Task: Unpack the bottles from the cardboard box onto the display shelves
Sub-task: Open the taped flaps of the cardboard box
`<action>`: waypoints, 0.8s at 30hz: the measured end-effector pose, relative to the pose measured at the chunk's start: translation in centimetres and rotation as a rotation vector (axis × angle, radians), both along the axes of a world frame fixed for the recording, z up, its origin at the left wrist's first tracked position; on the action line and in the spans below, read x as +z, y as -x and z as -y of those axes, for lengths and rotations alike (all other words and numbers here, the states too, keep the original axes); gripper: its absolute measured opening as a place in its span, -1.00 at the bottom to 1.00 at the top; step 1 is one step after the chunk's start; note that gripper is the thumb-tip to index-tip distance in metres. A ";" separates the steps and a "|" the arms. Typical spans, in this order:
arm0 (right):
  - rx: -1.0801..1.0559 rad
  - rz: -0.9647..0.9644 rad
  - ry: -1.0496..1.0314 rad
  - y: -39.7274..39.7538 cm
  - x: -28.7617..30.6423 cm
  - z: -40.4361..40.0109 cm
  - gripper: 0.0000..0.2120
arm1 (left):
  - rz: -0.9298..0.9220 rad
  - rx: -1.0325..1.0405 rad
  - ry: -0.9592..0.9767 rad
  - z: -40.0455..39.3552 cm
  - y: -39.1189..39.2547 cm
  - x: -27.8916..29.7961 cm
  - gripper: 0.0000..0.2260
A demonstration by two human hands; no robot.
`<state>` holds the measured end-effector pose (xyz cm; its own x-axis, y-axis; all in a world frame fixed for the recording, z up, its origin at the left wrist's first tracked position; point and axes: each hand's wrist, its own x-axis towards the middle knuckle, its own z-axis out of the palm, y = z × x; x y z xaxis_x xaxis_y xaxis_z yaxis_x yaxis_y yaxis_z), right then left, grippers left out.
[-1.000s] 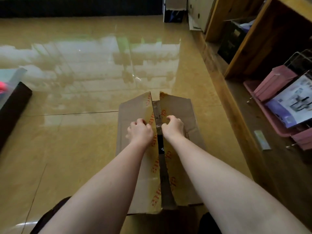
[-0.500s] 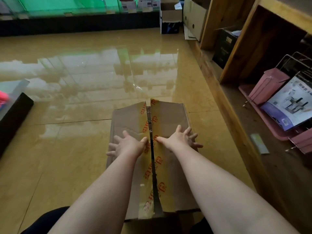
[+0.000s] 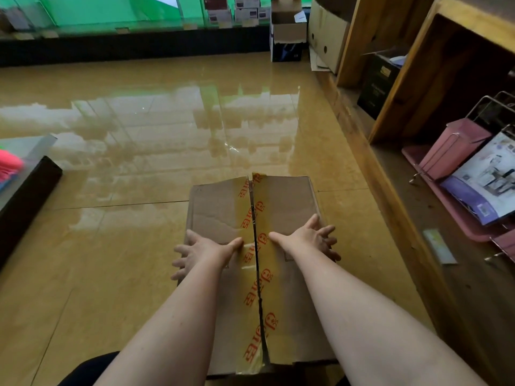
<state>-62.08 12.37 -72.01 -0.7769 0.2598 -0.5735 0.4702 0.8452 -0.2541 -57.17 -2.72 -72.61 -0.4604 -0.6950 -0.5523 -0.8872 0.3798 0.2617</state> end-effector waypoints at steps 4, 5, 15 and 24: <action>-0.046 -0.003 0.007 0.2 -0.2 -0.1 0.20 | 0.026 0.020 0.022 0.2 0.3 -0.7 0.22; -0.065 -0.011 0.011 0.3 -0.3 -0.2 0.21 | 0.031 0.024 0.033 0.3 0.3 -0.8 0.23; -0.199 -0.021 0.092 0.5 -0.3 -0.3 0.20 | 0.005 0.088 -0.008 1.2 0.0 -0.3 0.15; -0.232 -0.092 0.107 -0.2 -1.3 -1.2 0.11 | -0.077 0.119 -0.057 1.3 -1.3 -1.0 0.16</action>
<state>-61.85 13.52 -73.26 -0.7541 0.3785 -0.5367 0.6186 0.6837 -0.3871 -55.92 -4.05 -73.63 -0.4191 -0.7158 -0.5586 -0.9016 0.2557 0.3488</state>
